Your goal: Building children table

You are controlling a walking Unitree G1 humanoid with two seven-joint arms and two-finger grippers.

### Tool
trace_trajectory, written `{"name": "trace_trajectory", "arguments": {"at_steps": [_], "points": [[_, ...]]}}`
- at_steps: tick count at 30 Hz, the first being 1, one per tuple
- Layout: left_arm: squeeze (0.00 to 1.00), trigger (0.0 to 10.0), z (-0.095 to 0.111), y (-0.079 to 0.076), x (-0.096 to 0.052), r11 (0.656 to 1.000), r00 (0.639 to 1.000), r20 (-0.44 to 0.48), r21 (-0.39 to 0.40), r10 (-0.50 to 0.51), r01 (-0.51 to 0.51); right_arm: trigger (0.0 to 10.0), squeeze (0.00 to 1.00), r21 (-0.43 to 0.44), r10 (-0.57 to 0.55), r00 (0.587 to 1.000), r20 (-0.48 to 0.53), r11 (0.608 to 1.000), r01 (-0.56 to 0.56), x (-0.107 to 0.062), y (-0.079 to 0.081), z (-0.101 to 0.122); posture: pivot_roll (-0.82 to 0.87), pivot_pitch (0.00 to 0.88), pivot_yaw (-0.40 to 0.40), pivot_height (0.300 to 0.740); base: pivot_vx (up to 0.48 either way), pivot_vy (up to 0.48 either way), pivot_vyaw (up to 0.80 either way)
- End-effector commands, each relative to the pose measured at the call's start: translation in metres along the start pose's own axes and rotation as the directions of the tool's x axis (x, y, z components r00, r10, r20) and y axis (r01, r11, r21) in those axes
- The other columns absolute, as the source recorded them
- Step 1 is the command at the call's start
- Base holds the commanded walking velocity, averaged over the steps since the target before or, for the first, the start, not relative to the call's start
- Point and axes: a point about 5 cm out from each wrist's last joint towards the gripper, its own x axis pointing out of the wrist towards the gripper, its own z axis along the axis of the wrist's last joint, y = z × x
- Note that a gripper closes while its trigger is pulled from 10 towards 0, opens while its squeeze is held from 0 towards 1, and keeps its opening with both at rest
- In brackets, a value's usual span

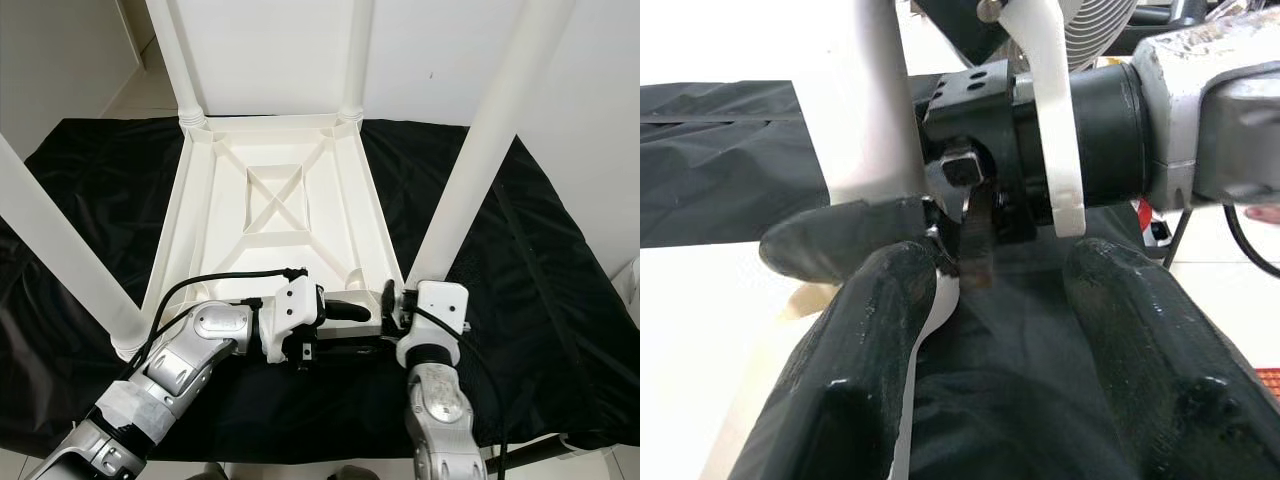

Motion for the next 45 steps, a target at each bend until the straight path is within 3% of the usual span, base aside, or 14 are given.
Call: {"name": "trace_trajectory", "arguments": {"at_steps": [1, 7, 14, 15, 16, 17, 18, 19, 20, 37, 38, 41, 43, 45], "points": [[0.0, 10.0, 0.0, -0.001, 0.0, 1.0, 1.0, -0.005, 0.01, -0.028, 0.028, 10.0, 0.0, 0.0, 0.04, 0.999, 0.014, 0.999, -0.04, 0.001, -0.006, 0.0, -0.11, 0.008, 0.02, 0.74, 0.0, 0.0, 0.0], [0.0, 10.0, 0.001, 0.001, 0.0, 0.999, 1.0, -0.003, 0.015, -0.028, 0.028, 10.0, 0.0, -0.097, 0.244, 0.97, 0.018, 0.966, -0.241, 0.013, -0.017, 0.002, -0.1, 0.001, 0.027, 0.74, 0.0, 0.0, 0.0], [0.0, 10.0, 0.003, 0.002, 0.0, 0.999, 1.0, -0.002, 0.02, -0.025, 0.025, 10.0, 0.0, -0.131, 0.355, 0.934, 0.037, 0.929, -0.347, 0.022, -0.015, 0.008, -0.09, 0.0, 0.026, 0.74, 0.0, 0.0, 0.0], [0.0, 10.0, 0.002, 0.002, 0.0, 1.0, 1.0, -0.003, 0.02, -0.023, 0.023, 6.4, 0.0, -0.144, 0.374, 0.927, 0.035, 0.919, -0.366, 0.024, -0.014, 0.007, -0.09, 0.0, 0.024, 0.74, 0.0, 0.0, 0.0], [0.0, 10.0, 0.002, 0.002, -0.001, 1.0, 1.0, -0.005, 0.018, -0.02, 0.02, 4.8, 0.0, -0.149, 0.387, 0.921, 0.029, 0.913, -0.379, 0.025, -0.014, 0.007, -0.09, 0.0, 0.024, 0.74, 0.0, 0.0, 0.0], [0.0, 10.0, 0.002, 0.002, -0.001, 1.0, 1.0, -0.005, 0.018, -0.02, 0.02, 4.8, 0.0, -0.149, 0.387, 0.921, 0.029, 0.913, -0.379, 0.025, -0.014, 0.007, -0.09, 0.0, 0.024, 0.74, 0.0, 0.0, 0.0], [0.0, 10.0, 0.0, 0.002, -0.003, 1.0, 1.0, -0.016, 0.017, -0.01, 0.011, 1.6, 0.0, -0.162, 0.408, 0.913, 0.024, 0.902, -0.399, 0.025, -0.014, 0.006, -0.09, 0.0, 0.023, 0.74, 0.0, 0.0, 0.0], [0.0, 10.0, 0.0, 0.002, -0.003, 1.0, 1.0, -0.016, 0.017, -0.01, 0.011, 1.6, 0.0, -0.162, 0.408, 0.913, 0.024, 0.902, -0.399, 0.025, -0.014, 0.006, -0.09, 0.0, 0.023, 0.74, 0.0, 0.0, 0.0], [0.0, 10.0, -0.001, 0.003, -0.005, 1.0, 1.0, -0.02, 0.015, -0.001, 0.001, 0.0, 0.0, -0.158, 0.412, 0.911, 0.016, 0.901, -0.404, 0.025, -0.015, 0.005, -0.09, 0.0, 0.021, 0.74, 0.0, 0.0, 0.0], [0.0, 10.0, -0.002, 0.004, -0.009, 1.0, 1.0, -0.029, 0.017, 0.008, -0.008, 0.0, 0.0, -0.095, 0.425, 0.905, -0.02, 0.9, -0.425, 0.02, -0.018, -0.008, -0.09, 0.0, 0.018, 0.74, 0.0, 0.0, 0.0], [0.0, 10.0, -0.003, 0.004, -0.009, 1.0, 1.0, -0.031, 0.016, 0.006, -0.005, 10.0, 0.0, -0.078, 0.384, 0.923, -0.011, 0.92, -0.383, 0.02, -0.019, -0.007, -0.09, 0.004, 0.019, 0.74, 0.0, 0.0, 0.0], [0.0, 10.0, -0.003, 0.004, -0.009, 1.0, 0.999, -0.032, 0.015, 0.003, -0.002, 10.0, 0.0, -0.059, 0.312, 0.95, -0.002, 0.948, -0.312, 0.02, -0.019, -0.006, -0.09, 0.006, 0.019, 0.74, 0.0, 0.0, 0.0], [0.0, 10.0, -0.003, 0.002, -0.008, 1.0, 1.0, -0.03, 0.013, -0.001, 0.002, 10.0, 0.0, -0.059, 0.175, 0.985, -0.011, 0.983, -0.175, 0.021, -0.018, -0.007, -0.09, 0.009, 0.017, 0.74, 0.0, 0.0, 0.0], [0.0, 10.0, -0.003, 0.002, -0.008, 1.0, 1.0, -0.031, 0.013, -0.002, 0.002, 10.0, 0.0, -0.051, 0.149, 0.989, -0.014, 0.987, -0.149, 0.021, -0.017, -0.006, -0.09, 0.009, 0.017, 0.74, 0.0, 0.0, 0.0]]}}
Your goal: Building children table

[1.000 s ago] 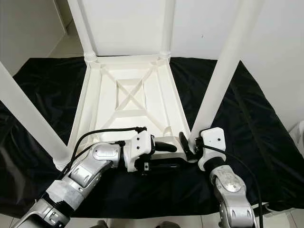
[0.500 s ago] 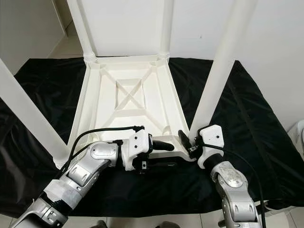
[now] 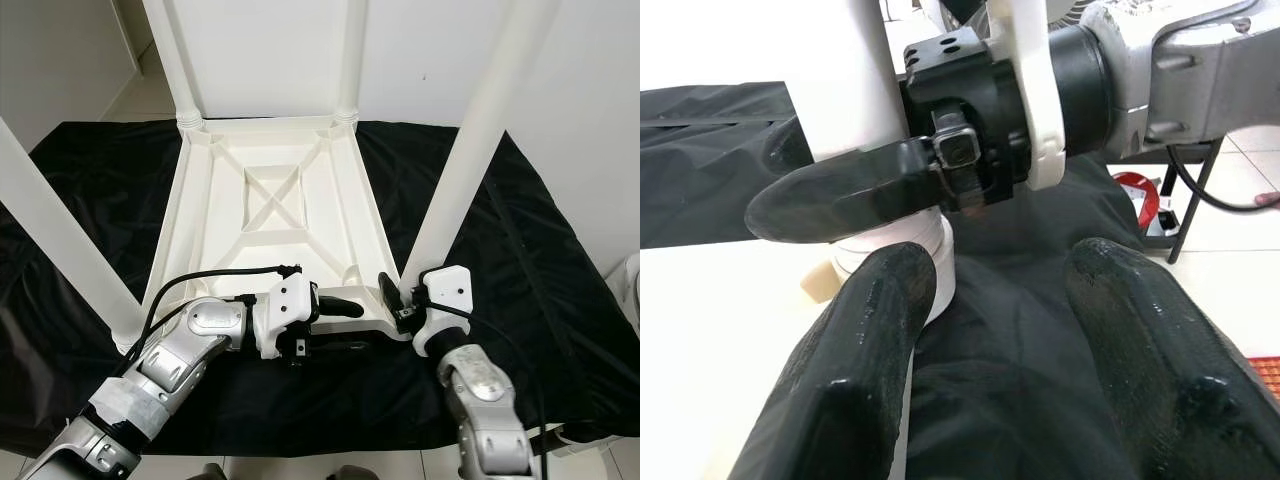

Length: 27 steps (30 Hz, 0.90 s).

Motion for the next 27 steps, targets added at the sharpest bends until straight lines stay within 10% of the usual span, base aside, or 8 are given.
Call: {"name": "trace_trajectory", "arguments": {"at_steps": [1, 7, 16, 27], "points": [[0.0, 10.0, -0.003, -0.003, -0.001, 1.0, 1.0, -0.011, -0.003, -0.015, 0.015, 10.0, 0.0, 0.01, -0.104, 0.992, -0.068, 0.994, 0.105, -0.001, -0.007, -0.009, -0.09, 0.011, 0.015, 0.74, 0.0, 0.0, 0.0], [0.0, 10.0, -0.009, -0.005, -0.002, 0.999, 0.999, -0.046, 0.021, -0.025, 0.026, 10.0, 0.0, 0.036, -0.254, 0.962, -0.103, 0.965, 0.259, -0.003, -0.005, -0.012, -0.09, 0.013, 0.014, 0.74, 0.0, 0.0, 0.0], [0.0, 10.0, -0.009, -0.007, -0.003, 1.0, 0.999, -0.038, 0.01, -0.022, 0.022, 10.0, 0.0, 0.081, -0.565, 0.816, -0.119, 0.814, 0.575, -0.013, 0.025, -0.011, -0.08, 0.016, 0.002, 0.74, 0.0, 0.0, 0.0], [0.0, 10.0, -0.009, -0.007, 0.0, 1.0, 0.999, -0.034, 0.01, -0.026, 0.026, 10.0, 0.0, 0.106, -0.526, 0.841, -0.122, 0.836, 0.538, -0.008, 0.032, -0.008, -0.09, 0.006, 0.004, 0.74, 0.0, 0.0, 0.0]]}}
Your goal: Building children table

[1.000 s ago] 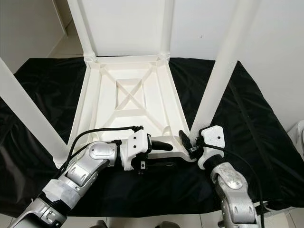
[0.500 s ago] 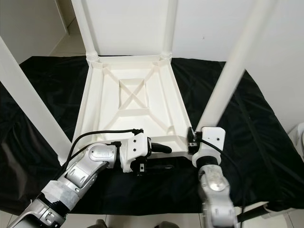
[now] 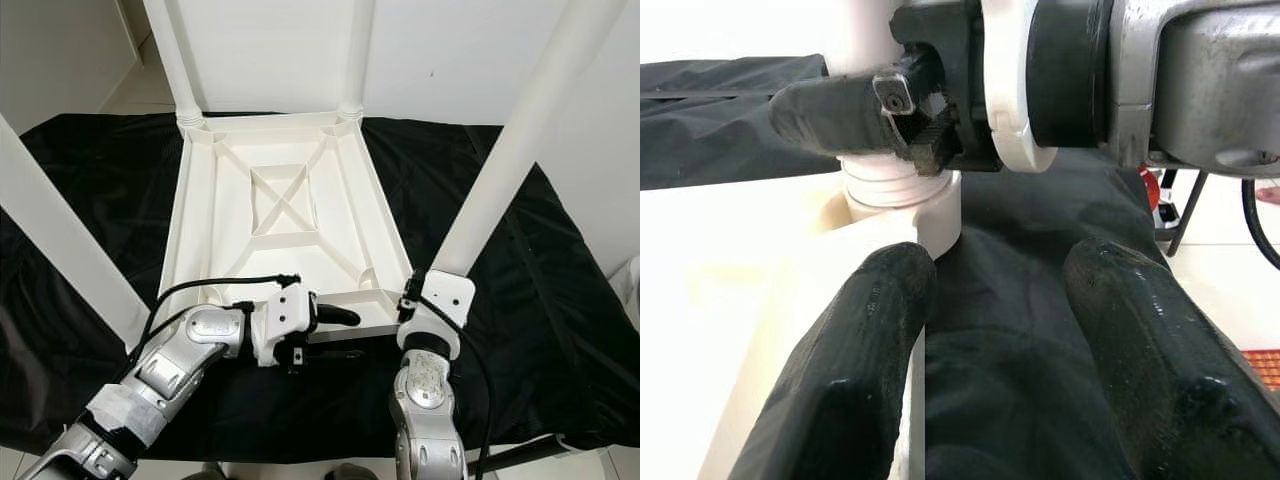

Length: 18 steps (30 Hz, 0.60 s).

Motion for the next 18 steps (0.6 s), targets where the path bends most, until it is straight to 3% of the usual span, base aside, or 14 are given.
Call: {"name": "trace_trajectory", "arguments": {"at_steps": [1, 10, 11, 16, 18], "points": [[0.0, 10.0, -0.002, 0.0, 0.001, 1.0, 1.0, -0.014, 0.004, -0.017, 0.017, 10.0, 1.0, 0.064, 0.001, 0.996, -0.09, 0.998, 0.005, -0.007, 0.012, -0.011, -0.09, 0.004, 0.002, 0.74, 0.0, 0.0, 0.0], [0.0, 10.0, -0.001, 0.0, 0.002, 1.0, 1.0, -0.011, 0.011, -0.014, 0.015, 10.0, 1.0, 0.076, 0.104, 0.993, -0.054, 0.992, -0.1, -0.009, 0.014, -0.007, -0.1, 0.0, -0.002, 0.74, 0.0, 0.0, 0.0], [0.0, 10.0, -0.001, -0.001, 0.002, 1.0, 1.0, -0.007, 0.013, -0.016, 0.016, 10.0, 0.0, 0.079, 0.147, 0.988, -0.041, 0.986, -0.144, -0.009, 0.011, -0.005, -0.1, 0.0, -0.003, 0.74, 0.0, 0.0, 0.0], [0.0, 10.0, 0.001, -0.001, 0.003, 1.0, 1.0, -0.002, 0.018, -0.019, 0.019, 10.0, 0.0, 0.061, 0.268, 0.963, -0.01, 0.962, -0.267, -0.011, 0.005, -0.002, -0.1, 0.0, -0.002, 0.74, 0.0, 0.0, 0.0], [0.0, 10.0, 0.002, 0.001, 0.003, 1.0, 1.0, -0.002, 0.022, -0.02, 0.02, 10.0, 0.0, 0.018, 0.375, 0.927, 0.0, 0.927, -0.375, -0.012, -0.004, -0.002, -0.1, 0.0, -0.003, 0.74, 0.0, 0.0, 0.0]]}}
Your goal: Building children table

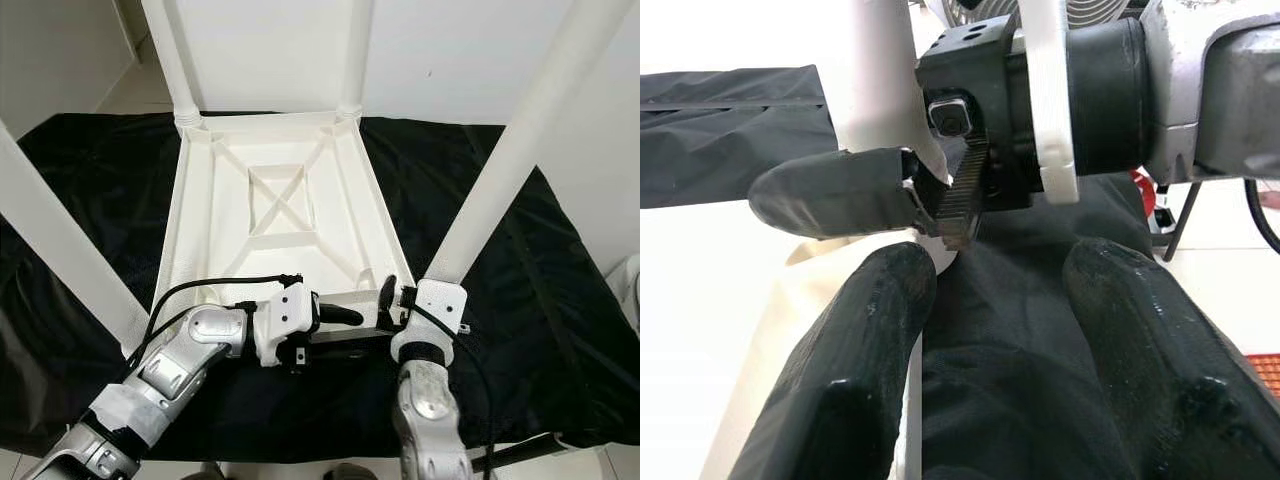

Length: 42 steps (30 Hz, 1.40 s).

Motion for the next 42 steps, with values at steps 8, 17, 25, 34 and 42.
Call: {"name": "trace_trajectory", "arguments": {"at_steps": [8, 17, 25, 34, 42], "points": [[0.0, 10.0, 0.005, 0.002, 0.002, 1.0, 1.0, 0.0, 0.024, -0.016, 0.016, 10.0, 0.0, -0.104, 0.268, 0.963, -0.009, 0.958, -0.268, -0.002, -0.029, 0.001, -0.1, 0.0, 0.003, 0.74, 0.0, 0.0, 0.0], [0.0, 10.0, 0.004, 0.004, 0.0, 1.0, 1.0, -0.01, 0.027, -0.011, 0.011, 7.0, 0.0, -0.164, 0.39, 0.92, -0.043, 0.905, -0.392, 0.008, -0.04, 0.003, -0.09, 0.0, 0.006, 0.74, 0.0, 0.0, 0.0], [0.0, 10.0, 0.005, 0.006, 0.001, 1.0, 1.0, -0.009, 0.03, -0.004, 0.004, 0.0, 0.0, -0.193, 0.474, 0.876, -0.089, 0.854, -0.482, 0.019, -0.043, -0.001, -0.08, 0.0, 0.006, 0.74, 0.0, 0.0, 0.0], [0.0, 10.0, 0.005, 0.005, 0.004, 0.999, 1.0, -0.006, 0.034, 0.002, -0.002, 0.0, 0.0, -0.155, 0.506, 0.856, -0.108, 0.842, -0.517, 0.014, -0.036, -0.006, -0.09, 0.012, 0.006, 0.74, 0.0, 0.0, 0.0], [0.0, 10.0, 0.0, 0.006, 0.003, 0.999, 1.0, -0.024, 0.041, 0.003, -0.002, 10.0, 0.0, -0.177, 0.358, 0.927, -0.109, 0.911, -0.373, 0.019, -0.039, -0.005, -0.1, 0.014, 0.013, 0.74, 0.0, 0.0, 0.0]]}}
